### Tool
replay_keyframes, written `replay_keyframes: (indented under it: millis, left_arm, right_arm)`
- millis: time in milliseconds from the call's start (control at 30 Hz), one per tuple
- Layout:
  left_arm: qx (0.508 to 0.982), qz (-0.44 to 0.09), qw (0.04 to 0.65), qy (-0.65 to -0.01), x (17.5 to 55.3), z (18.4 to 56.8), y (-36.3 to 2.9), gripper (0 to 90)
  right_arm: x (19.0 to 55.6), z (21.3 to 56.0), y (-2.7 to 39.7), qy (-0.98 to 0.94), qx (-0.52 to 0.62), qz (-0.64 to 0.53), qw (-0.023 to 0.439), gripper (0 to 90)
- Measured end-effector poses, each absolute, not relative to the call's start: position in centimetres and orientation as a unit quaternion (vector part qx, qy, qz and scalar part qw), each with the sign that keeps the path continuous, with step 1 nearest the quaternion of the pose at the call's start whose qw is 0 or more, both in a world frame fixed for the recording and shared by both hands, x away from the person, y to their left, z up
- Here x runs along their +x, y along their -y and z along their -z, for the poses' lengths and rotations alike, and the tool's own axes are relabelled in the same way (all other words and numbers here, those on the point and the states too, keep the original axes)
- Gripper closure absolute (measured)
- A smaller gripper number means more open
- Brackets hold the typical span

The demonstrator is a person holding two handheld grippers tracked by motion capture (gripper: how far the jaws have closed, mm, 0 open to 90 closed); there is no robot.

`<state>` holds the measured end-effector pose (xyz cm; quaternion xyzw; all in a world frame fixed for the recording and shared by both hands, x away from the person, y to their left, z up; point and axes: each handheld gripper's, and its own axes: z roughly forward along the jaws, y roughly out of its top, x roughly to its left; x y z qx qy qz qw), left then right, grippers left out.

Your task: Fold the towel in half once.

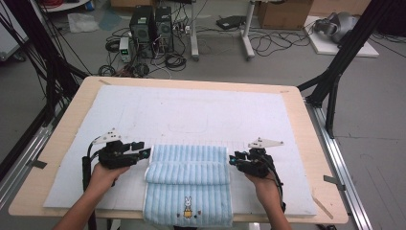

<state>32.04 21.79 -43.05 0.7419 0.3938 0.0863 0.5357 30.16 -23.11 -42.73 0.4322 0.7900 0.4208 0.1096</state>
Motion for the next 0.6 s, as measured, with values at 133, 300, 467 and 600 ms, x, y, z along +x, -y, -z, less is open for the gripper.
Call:
replay_keyframes:
  millis: [133,300,467,600]
  left_arm:
    - [0.746,-0.094,0.527,-0.396,32.5,43.5,-21.3,53.7]
    - [0.746,-0.099,0.525,-0.397,32.4,43.7,-21.3,53.5]
    - [0.748,-0.101,0.521,-0.399,32.3,43.8,-21.2,54.1]
    - [0.757,-0.096,0.506,-0.401,32.5,44.4,-20.9,56.5]
  right_arm:
    - [31.3,44.0,21.6,-0.81,0.431,-0.386,0.098,67.0]
    - [31.3,43.6,21.0,-0.817,0.408,-0.385,0.135,86.8]
    - [31.9,43.9,20.8,-0.809,0.428,-0.376,0.145,84.5]
    - [31.6,43.8,20.8,-0.804,0.432,-0.377,0.158,66.5]
